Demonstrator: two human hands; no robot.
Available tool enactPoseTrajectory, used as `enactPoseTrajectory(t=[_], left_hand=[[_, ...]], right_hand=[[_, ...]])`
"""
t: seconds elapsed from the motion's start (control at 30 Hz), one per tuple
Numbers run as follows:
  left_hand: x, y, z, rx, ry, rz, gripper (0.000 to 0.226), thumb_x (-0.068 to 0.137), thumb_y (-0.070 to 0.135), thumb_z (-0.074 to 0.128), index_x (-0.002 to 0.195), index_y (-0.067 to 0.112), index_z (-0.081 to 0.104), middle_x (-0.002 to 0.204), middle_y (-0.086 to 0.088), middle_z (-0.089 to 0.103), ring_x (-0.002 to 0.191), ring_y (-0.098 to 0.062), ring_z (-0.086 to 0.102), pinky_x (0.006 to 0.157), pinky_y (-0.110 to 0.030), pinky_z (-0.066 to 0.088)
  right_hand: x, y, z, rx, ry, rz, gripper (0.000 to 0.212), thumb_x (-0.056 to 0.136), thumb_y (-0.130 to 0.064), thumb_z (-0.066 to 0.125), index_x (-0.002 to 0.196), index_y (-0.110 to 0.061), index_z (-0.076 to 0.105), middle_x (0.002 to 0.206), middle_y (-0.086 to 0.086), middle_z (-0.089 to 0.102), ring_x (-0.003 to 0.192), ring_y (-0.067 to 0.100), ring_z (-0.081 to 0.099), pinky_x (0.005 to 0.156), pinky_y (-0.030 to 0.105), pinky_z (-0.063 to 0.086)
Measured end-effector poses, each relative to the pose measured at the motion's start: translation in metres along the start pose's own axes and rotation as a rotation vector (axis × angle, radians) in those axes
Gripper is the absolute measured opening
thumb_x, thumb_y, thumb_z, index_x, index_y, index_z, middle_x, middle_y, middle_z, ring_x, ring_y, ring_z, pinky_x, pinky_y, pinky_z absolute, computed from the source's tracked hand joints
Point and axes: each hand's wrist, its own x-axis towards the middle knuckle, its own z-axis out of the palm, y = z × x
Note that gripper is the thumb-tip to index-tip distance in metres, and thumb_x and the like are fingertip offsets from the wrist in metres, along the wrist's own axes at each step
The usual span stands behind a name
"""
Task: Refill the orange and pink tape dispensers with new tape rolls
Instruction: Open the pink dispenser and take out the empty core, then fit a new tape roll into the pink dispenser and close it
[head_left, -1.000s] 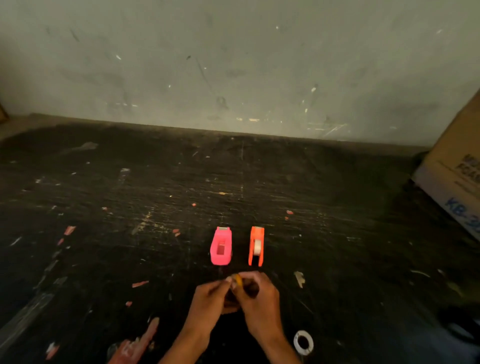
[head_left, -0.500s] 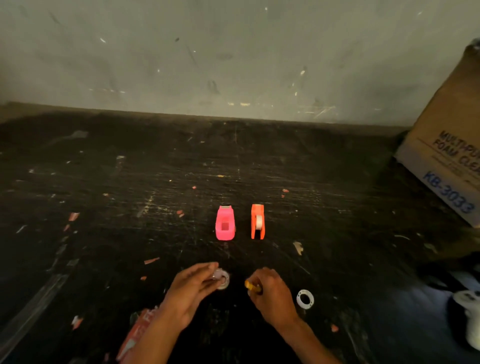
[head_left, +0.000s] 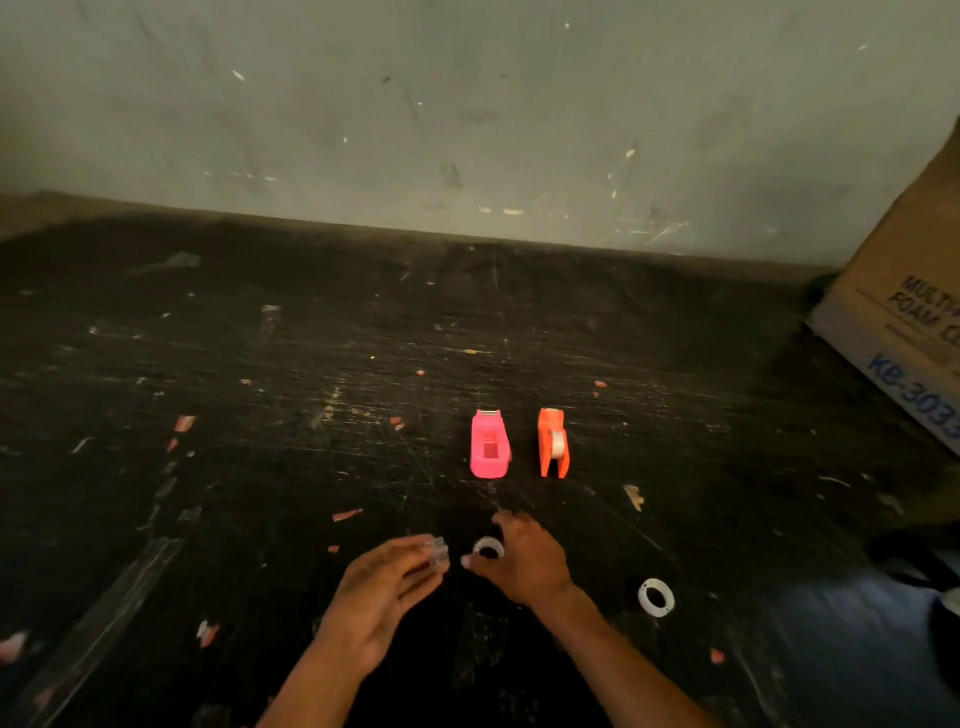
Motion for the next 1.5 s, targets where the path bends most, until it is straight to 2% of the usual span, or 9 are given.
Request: enactPoseTrajectory(t=[0.1,0.27,0.37,0.77,1.0,1.13,1.3,1.4,1.5], left_hand=[[-0.002,0.005,0.000,0.050,0.023,0.041,0.018,0.086,-0.003,0.058,0.100,0.001,0.069,0.095,-0.018,0.073,0.092,-0.028,0.068,0.083,-0.036,0.052],[0.003,0.008,0.001,0.029,-0.005,0.057,0.020,0.083,-0.006,0.059,0.100,-0.002,0.069,0.098,-0.021,0.074,0.092,-0.027,0.071,0.079,-0.034,0.054],[0.002,0.009,0.008,0.064,-0.071,0.084,0.021,0.082,-0.007,0.060,0.100,-0.002,0.070,0.099,-0.020,0.074,0.093,-0.027,0.071,0.080,-0.033,0.054],[0.000,0.014,0.022,0.481,-0.160,0.290,0.024,0.077,-0.008,0.066,0.091,0.008,0.077,0.089,-0.005,0.079,0.088,-0.015,0.073,0.073,-0.017,0.057],[0.008,0.023,0.028,0.414,-0.117,0.203,0.019,0.085,0.005,0.063,0.098,0.010,0.076,0.096,-0.007,0.078,0.095,-0.018,0.073,0.090,-0.034,0.054],[0.020,0.023,0.036,0.768,-0.048,0.446,0.009,0.078,0.020,0.074,0.074,0.027,0.079,0.077,0.004,0.079,0.077,-0.008,0.073,0.072,-0.027,0.057],[0.044,0.035,0.047,1.066,0.041,0.518,0.017,0.077,0.022,0.073,0.061,0.014,0.073,0.053,0.002,0.066,0.044,0.006,0.054,0.046,-0.012,0.042],[0.062,0.042,0.054,1.100,0.049,0.518,0.023,0.077,0.018,0.072,0.054,0.020,0.067,0.047,0.009,0.059,0.039,0.007,0.050,0.043,-0.008,0.037],[0.077,0.049,0.062,1.091,0.002,0.497,0.015,0.078,0.022,0.071,0.064,0.017,0.072,0.056,0.007,0.066,0.048,0.006,0.056,0.049,-0.011,0.043]], right_hand=[[0.003,-0.004,0.006,0.080,0.046,-0.030,0.052,0.078,-0.035,0.071,0.124,-0.018,0.054,0.128,0.007,0.055,0.115,0.020,0.055,0.097,0.034,0.048],[-0.016,-0.009,-0.015,0.722,0.046,-0.138,0.040,0.075,-0.004,0.075,0.110,-0.019,0.062,0.106,-0.001,0.067,0.100,0.013,0.065,0.086,0.023,0.055],[-0.033,-0.012,-0.030,0.878,-0.057,-0.252,0.040,0.075,0.005,0.073,0.110,-0.011,0.064,0.104,-0.001,0.069,0.098,0.008,0.068,0.080,0.017,0.054],[-0.039,-0.009,-0.035,0.719,0.018,-0.422,0.041,0.074,0.002,0.075,0.112,-0.012,0.066,0.123,0.002,0.056,0.113,0.005,0.058,0.091,0.015,0.050],[-0.021,-0.013,-0.034,0.668,0.077,-0.424,0.040,0.074,-0.002,0.076,0.111,-0.014,0.066,0.118,-0.001,0.058,0.110,0.003,0.059,0.091,0.014,0.050],[-0.003,-0.016,-0.030,0.528,0.136,-0.492,0.037,0.075,-0.008,0.074,0.110,-0.017,0.065,0.113,-0.003,0.060,0.109,0.006,0.059,0.094,0.022,0.051],[0.021,-0.018,-0.029,0.412,0.110,-0.504,0.035,0.074,-0.010,0.073,0.104,-0.025,0.062,0.107,-0.005,0.062,0.104,0.000,0.057,0.092,0.022,0.050],[0.038,-0.018,-0.034,0.408,0.102,-0.503,0.033,0.073,-0.008,0.073,0.097,-0.027,0.061,0.102,-0.003,0.062,0.098,0.002,0.058,0.087,0.024,0.051],[0.058,-0.014,-0.043,0.423,0.089,-0.495,0.039,0.071,-0.006,0.073,0.093,-0.034,0.061,0.099,-0.004,0.061,0.097,0.007,0.061,0.086,0.032,0.055]])
